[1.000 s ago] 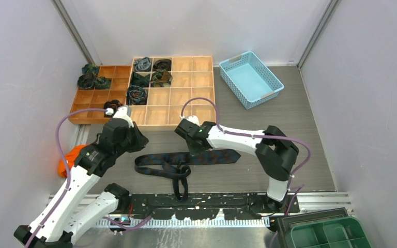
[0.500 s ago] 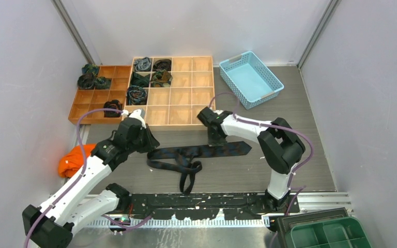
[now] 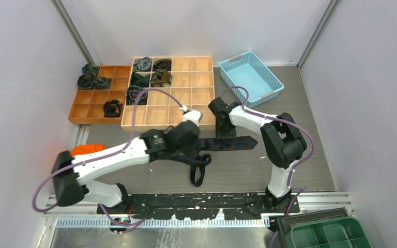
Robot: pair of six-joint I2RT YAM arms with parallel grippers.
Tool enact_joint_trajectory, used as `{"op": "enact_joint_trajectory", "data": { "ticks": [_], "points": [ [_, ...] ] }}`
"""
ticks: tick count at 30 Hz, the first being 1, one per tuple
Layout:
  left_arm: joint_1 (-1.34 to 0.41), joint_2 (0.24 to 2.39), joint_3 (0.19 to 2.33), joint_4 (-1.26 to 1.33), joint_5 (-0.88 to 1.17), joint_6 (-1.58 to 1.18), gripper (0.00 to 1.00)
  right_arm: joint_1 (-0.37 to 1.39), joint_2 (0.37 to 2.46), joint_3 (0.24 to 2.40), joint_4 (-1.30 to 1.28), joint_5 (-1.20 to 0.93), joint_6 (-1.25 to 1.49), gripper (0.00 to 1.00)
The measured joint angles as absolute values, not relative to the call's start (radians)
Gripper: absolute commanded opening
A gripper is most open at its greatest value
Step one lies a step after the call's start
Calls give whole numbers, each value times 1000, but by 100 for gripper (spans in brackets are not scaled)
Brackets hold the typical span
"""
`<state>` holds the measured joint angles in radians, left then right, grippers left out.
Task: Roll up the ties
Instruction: Flatten out the tie at the center of the board.
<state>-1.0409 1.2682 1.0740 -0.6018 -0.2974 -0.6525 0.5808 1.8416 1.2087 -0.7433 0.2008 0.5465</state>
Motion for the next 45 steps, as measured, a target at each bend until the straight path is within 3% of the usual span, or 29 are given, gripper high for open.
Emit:
{"op": "enact_joint_trajectory", "data": {
  "ticks": [5, 8, 11, 27, 30, 32, 37, 38, 45],
  "points": [
    [-1156, 1450, 1144, -619, -465, -640, 33, 572, 1846, 1210, -729, 141, 526, 46],
    [-1159, 1478, 1133, -647, -506, -638, 52, 560, 1847, 1210, -727, 121, 524, 52],
    [-1167, 1469, 1120, -665, -524, -637, 62, 546, 1848, 1210, -722, 96, 519, 56],
    [-1184, 1475, 978, -544, -425, -607, 66, 520, 1852, 1215, -720, 50, 503, 57],
    [-1184, 1509, 966, -511, -419, -590, 60, 519, 1852, 1215, -720, 49, 502, 56],
    [-1184, 1533, 966, -493, -413, -585, 49, 519, 1853, 1216, -720, 48, 502, 56],
    [-1184, 1558, 957, -457, -390, -576, 13, 513, 1853, 1216, -720, 41, 502, 53],
    [-1184, 1562, 943, -445, -387, -576, 1, 511, 1855, 1216, -722, 41, 501, 52],
    [-1184, 1515, 919, -475, -395, -601, 0, 505, 1869, 1233, -738, 34, 500, 52]
  ]
}}
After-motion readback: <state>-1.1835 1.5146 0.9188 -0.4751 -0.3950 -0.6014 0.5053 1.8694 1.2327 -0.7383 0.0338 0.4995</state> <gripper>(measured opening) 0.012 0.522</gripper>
